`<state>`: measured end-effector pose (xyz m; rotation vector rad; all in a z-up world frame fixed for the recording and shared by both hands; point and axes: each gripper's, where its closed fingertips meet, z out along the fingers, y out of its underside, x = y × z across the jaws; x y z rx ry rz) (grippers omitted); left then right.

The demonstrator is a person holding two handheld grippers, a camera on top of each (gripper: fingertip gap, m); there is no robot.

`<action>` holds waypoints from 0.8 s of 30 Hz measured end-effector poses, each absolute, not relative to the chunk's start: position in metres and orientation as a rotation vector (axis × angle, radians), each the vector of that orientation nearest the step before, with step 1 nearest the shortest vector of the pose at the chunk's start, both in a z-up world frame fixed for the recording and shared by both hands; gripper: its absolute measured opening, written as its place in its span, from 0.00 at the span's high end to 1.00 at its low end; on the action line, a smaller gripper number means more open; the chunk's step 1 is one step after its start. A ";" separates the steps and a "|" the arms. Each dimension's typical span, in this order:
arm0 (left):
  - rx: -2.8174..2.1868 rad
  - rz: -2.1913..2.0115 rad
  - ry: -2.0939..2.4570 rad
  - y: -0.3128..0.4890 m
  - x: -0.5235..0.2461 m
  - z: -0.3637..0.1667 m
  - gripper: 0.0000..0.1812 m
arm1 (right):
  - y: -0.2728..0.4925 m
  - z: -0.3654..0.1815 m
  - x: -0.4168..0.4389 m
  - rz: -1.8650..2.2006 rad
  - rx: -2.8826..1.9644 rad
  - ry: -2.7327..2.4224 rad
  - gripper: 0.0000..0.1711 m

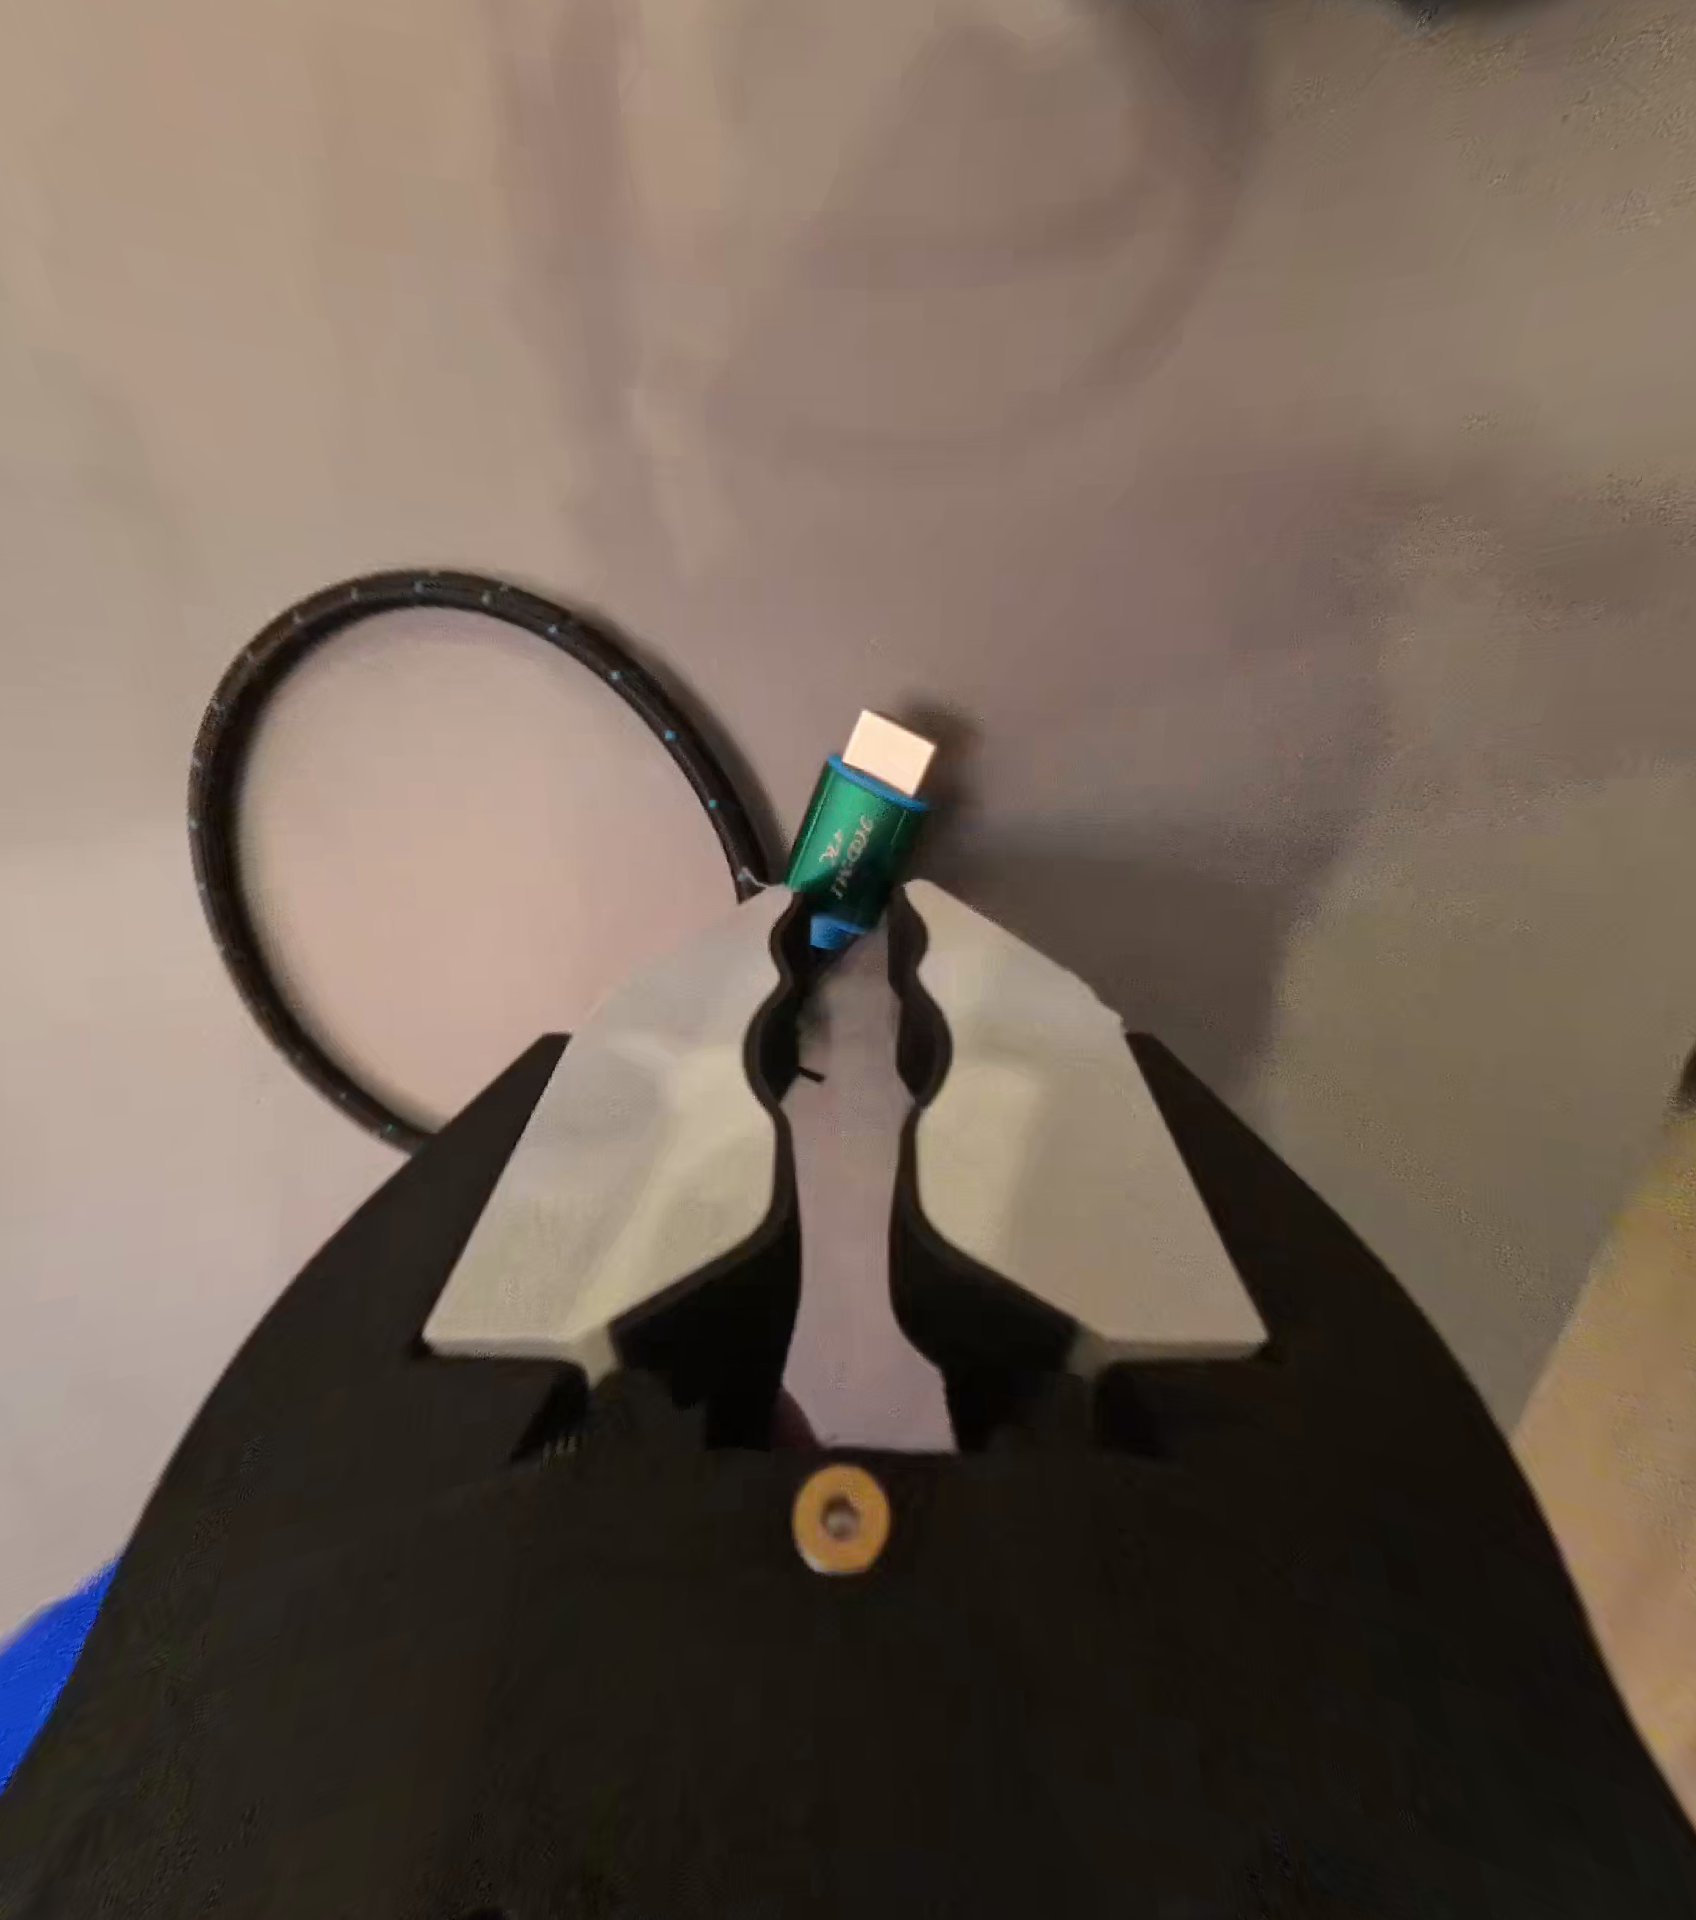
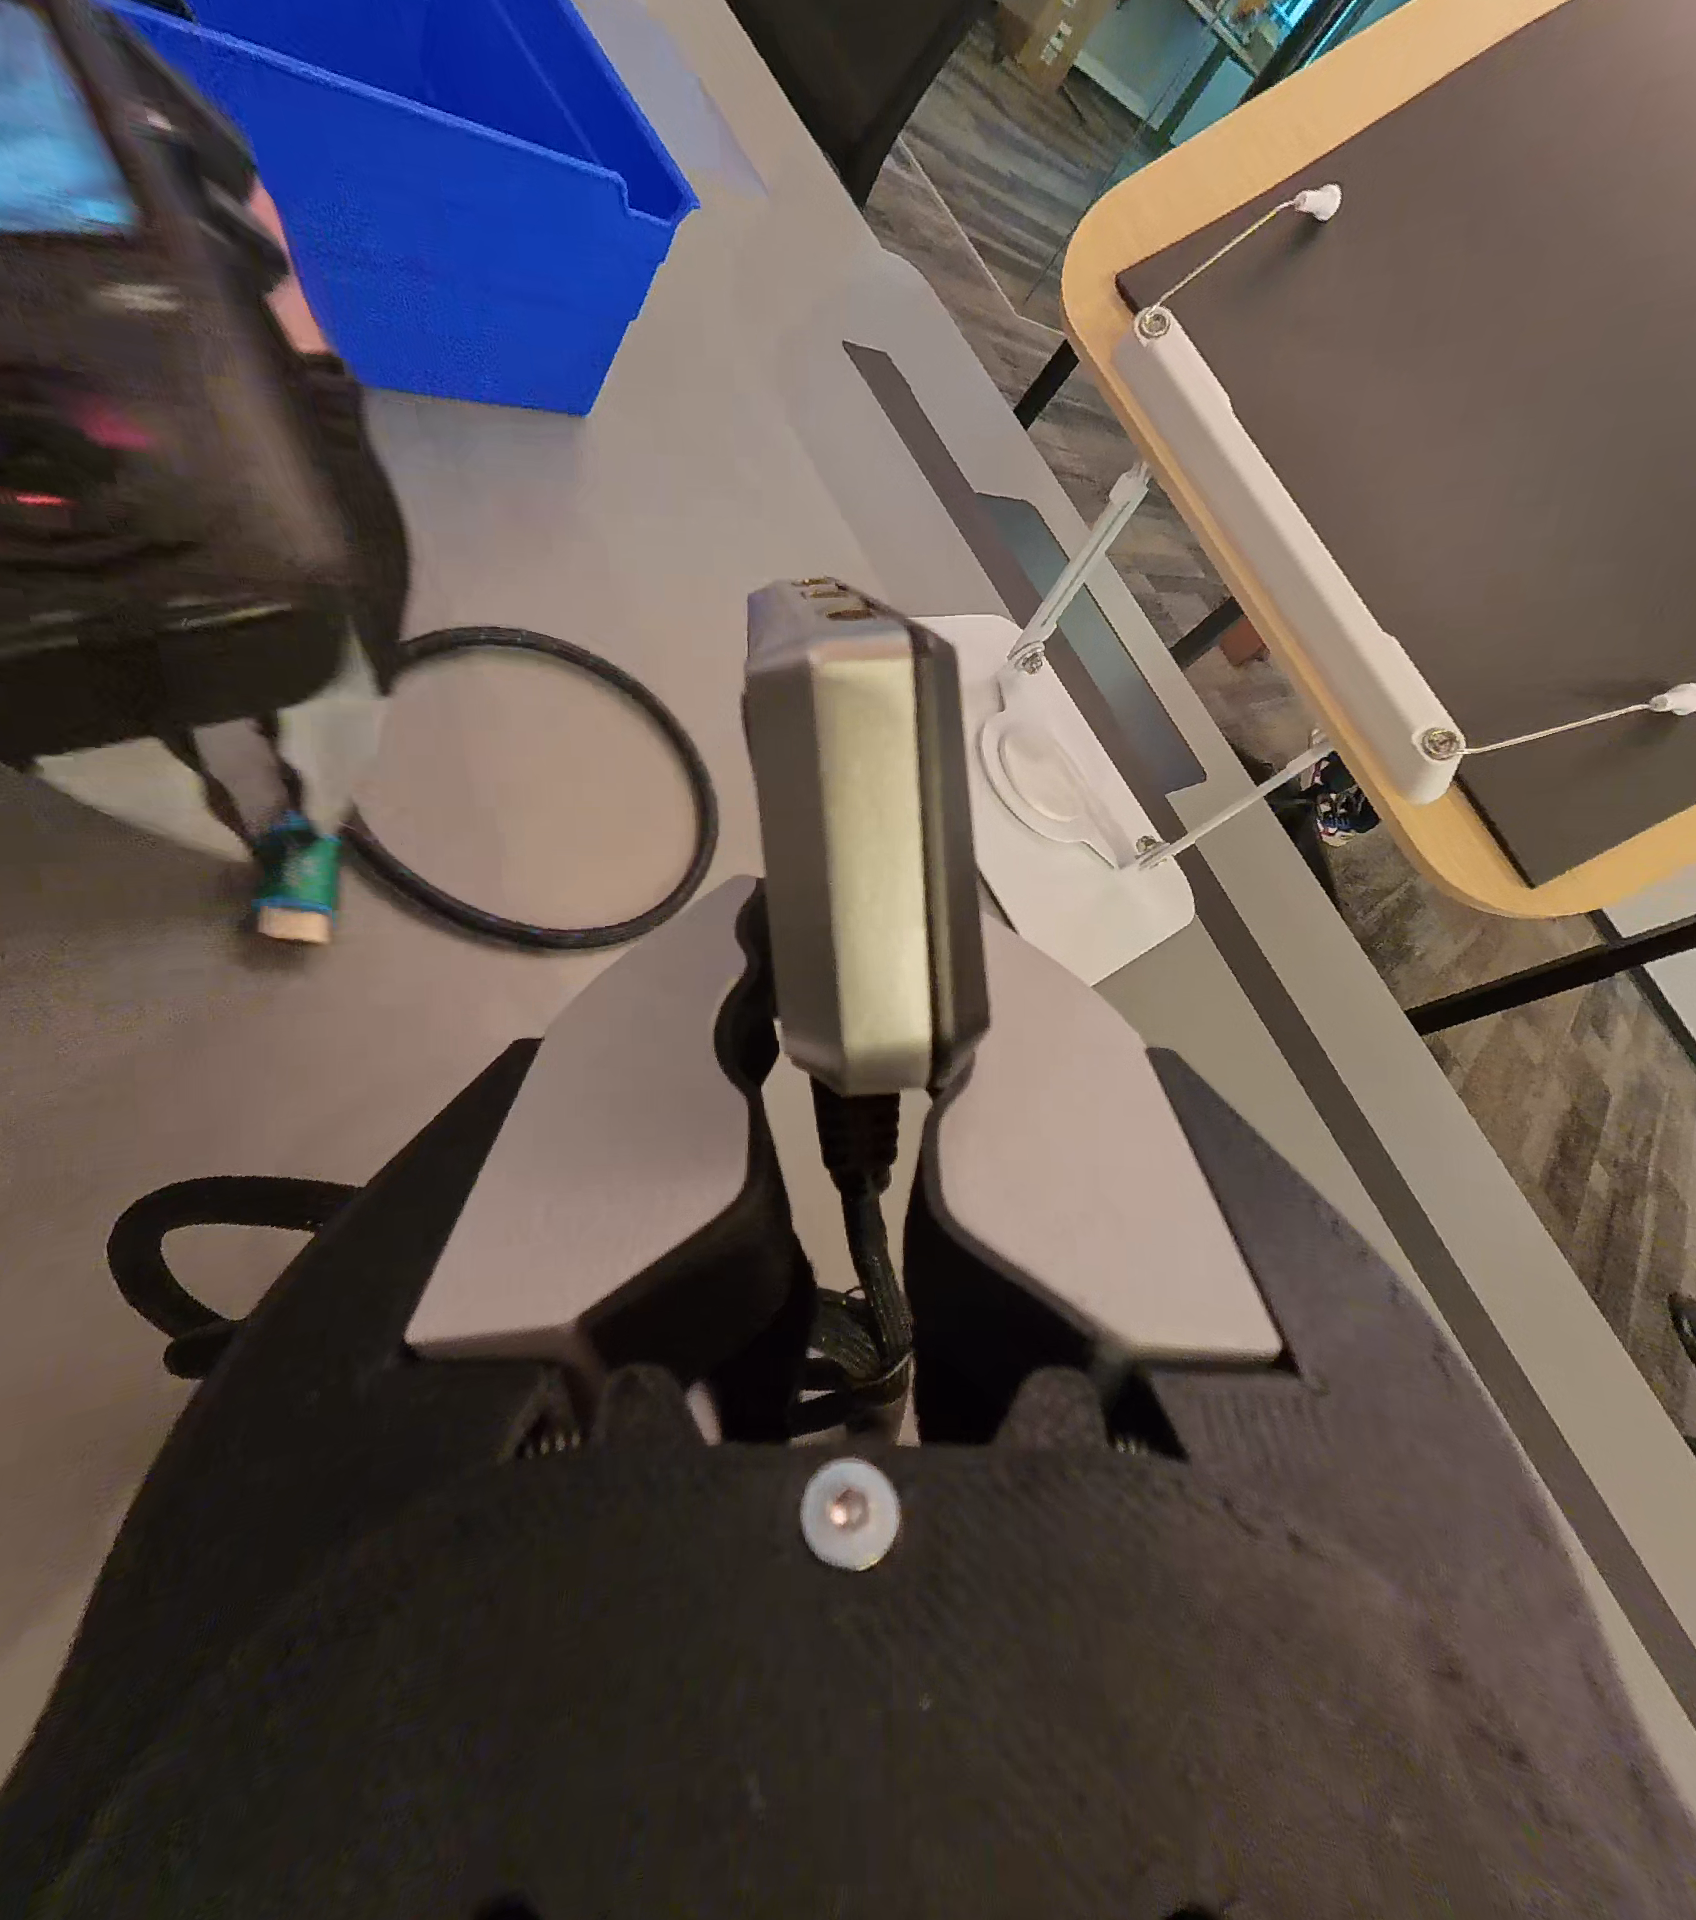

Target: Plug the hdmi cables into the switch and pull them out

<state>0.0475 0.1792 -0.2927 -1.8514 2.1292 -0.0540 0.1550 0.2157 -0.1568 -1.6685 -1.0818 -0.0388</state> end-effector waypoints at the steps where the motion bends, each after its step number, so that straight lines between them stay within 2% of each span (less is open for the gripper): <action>1: -1.758 0.022 2.254 0.175 0.034 -0.292 0.94 | 0.216 -0.157 0.155 -0.040 -1.669 -1.084 0.87; 2: -1.664 0.071 2.365 0.170 0.020 -0.291 0.99 | 0.215 -0.157 0.155 -0.043 -1.668 -1.086 0.87; 4: -1.744 0.239 2.377 0.183 -0.012 -0.286 0.98 | 0.215 -0.157 0.155 -0.040 -1.668 -1.086 0.87; 6: -1.889 0.324 2.243 0.198 -0.033 -0.274 0.93 | 0.216 -0.156 0.155 -0.040 -1.669 -1.085 0.87; 10: -2.304 -0.068 1.553 0.191 -0.013 -0.259 0.81 | 0.216 -0.157 0.154 -0.035 -1.670 -1.086 0.87; 13: -2.356 -0.088 1.235 0.192 -0.010 -0.269 0.72 | 0.216 -0.158 0.152 -0.034 -1.670 -1.094 0.86; 16: -2.418 -0.230 1.042 0.184 0.003 -0.287 0.67 | 0.215 -0.158 0.151 -0.035 -1.668 -1.098 0.86; 21: -2.422 -0.338 0.840 0.214 0.011 -0.296 0.71 | 0.214 -0.156 0.152 -0.035 -1.665 -1.093 0.87; 24: -2.427 -0.344 0.874 0.229 0.012 -0.295 0.78 | 0.214 -0.154 0.154 -0.033 -1.664 -1.086 0.87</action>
